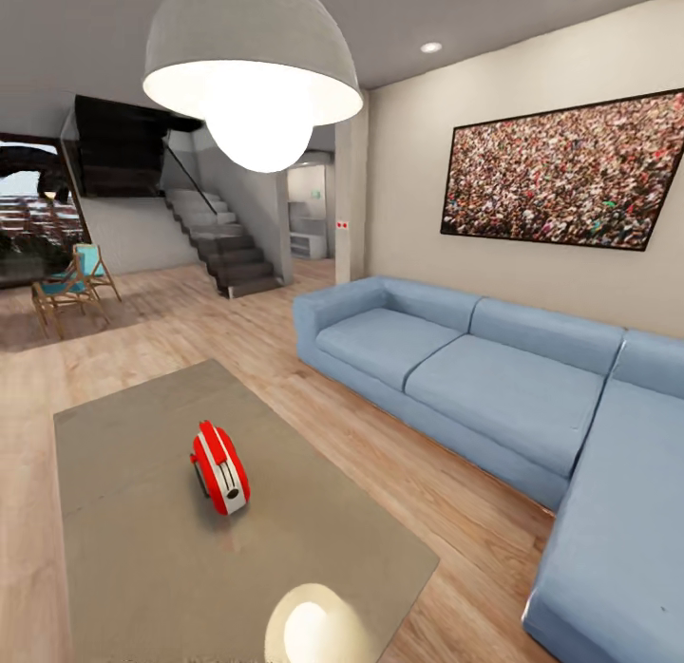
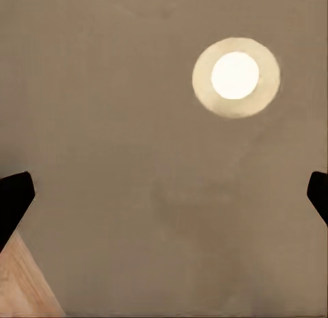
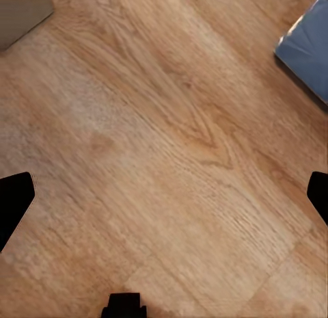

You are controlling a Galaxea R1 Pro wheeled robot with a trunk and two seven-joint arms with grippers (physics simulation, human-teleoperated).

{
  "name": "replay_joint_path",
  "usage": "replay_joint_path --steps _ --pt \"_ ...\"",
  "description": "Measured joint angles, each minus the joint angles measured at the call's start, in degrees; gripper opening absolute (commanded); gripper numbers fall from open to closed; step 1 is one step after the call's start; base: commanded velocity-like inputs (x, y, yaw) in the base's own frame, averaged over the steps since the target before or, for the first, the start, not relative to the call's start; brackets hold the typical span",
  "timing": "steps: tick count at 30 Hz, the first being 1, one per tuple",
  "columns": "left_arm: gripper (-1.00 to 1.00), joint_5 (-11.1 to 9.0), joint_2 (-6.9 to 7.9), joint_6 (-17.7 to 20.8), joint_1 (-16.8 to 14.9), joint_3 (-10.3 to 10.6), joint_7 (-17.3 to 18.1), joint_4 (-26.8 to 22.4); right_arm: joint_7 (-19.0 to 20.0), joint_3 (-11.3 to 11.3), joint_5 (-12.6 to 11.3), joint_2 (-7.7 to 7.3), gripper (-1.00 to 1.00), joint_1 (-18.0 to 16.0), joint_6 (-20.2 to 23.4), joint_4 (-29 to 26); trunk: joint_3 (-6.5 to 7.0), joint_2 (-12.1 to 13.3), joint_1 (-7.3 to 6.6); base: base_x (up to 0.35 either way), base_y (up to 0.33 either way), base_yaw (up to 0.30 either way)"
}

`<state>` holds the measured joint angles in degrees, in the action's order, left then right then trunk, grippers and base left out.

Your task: Turn on the radio receiver that's on the table in the living room.

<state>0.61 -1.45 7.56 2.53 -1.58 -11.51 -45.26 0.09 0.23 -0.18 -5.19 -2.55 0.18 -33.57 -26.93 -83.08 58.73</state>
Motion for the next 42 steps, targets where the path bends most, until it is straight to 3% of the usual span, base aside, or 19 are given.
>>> replay_joint_path --steps 27,42 --pt "1.00 0.00 -0.09 0.00 -0.02 0.17 0.00 0.00 0.00 0.03 -0.03 0.00 1.00 0.00 0.00 0.00 0.00 0.00 0.00 0.000 -0.002 0.295" --pt "1.00 -0.04 -0.14 0.00 -0.03 0.17 0.00 0.00 0.00 0.04 -0.01 0.00 1.00 0.01 0.00 0.00 0.00 0.00 0.00 0.000 -0.121 0.295"
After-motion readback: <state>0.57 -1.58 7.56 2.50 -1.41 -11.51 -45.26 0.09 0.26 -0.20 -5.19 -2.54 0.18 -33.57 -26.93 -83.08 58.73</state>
